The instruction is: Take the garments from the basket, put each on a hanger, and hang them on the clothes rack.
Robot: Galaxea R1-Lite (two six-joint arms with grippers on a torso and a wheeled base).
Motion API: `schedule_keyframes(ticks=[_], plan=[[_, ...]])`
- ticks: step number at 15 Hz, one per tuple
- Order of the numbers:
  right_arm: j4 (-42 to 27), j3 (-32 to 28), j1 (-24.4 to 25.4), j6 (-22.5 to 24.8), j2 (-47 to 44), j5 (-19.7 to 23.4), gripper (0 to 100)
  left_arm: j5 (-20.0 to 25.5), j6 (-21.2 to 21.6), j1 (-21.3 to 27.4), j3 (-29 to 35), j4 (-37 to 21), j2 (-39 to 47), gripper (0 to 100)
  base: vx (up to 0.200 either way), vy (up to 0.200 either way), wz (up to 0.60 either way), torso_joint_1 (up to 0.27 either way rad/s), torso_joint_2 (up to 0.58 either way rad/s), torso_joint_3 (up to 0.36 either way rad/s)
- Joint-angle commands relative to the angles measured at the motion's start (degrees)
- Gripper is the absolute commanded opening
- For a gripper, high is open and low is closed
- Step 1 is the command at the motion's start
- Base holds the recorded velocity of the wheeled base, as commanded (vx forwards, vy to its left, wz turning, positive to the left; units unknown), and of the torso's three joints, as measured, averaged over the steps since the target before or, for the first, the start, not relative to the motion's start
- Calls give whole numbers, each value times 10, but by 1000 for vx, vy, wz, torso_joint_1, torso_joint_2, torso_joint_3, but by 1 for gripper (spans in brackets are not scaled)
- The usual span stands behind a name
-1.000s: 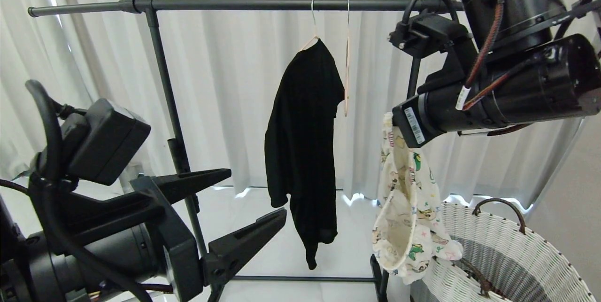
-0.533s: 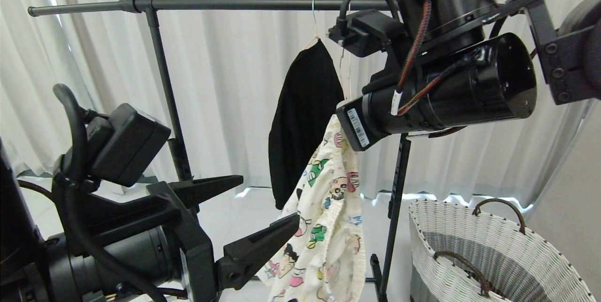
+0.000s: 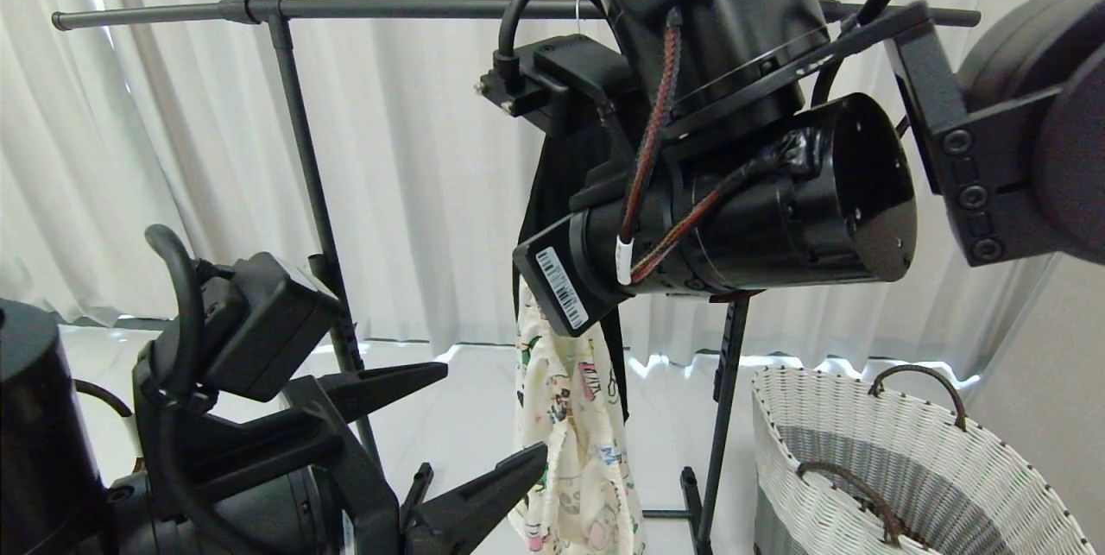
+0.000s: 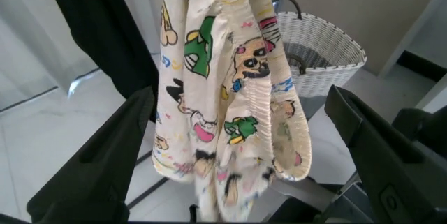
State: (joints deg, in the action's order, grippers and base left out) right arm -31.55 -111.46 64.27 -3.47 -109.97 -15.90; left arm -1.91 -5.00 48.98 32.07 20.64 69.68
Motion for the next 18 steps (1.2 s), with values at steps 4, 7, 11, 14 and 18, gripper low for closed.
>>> schedule_keyframes(ticks=[4,7,11,14,18], plan=[[0,0,9,-7,-1,0,0,0,0,6,-36,0,26,100,0,0,0,0,0,0],[0,1,9,-7,-2,0,0,-6,0,16,-38,0,78,100,0,0,0,0,0,0],[-1,1,9,-12,2,-1,0,-87,-1,19,-71,0,114,100,0,0,0,0,0,0],[-3,2,2,-14,10,-1,0,-97,11,30,-119,-1,76,100,0,0,0,0,0,0],[-30,6,2,-15,31,-5,0,-107,14,31,-154,-1,37,100,0,0,0,0,0,0]])
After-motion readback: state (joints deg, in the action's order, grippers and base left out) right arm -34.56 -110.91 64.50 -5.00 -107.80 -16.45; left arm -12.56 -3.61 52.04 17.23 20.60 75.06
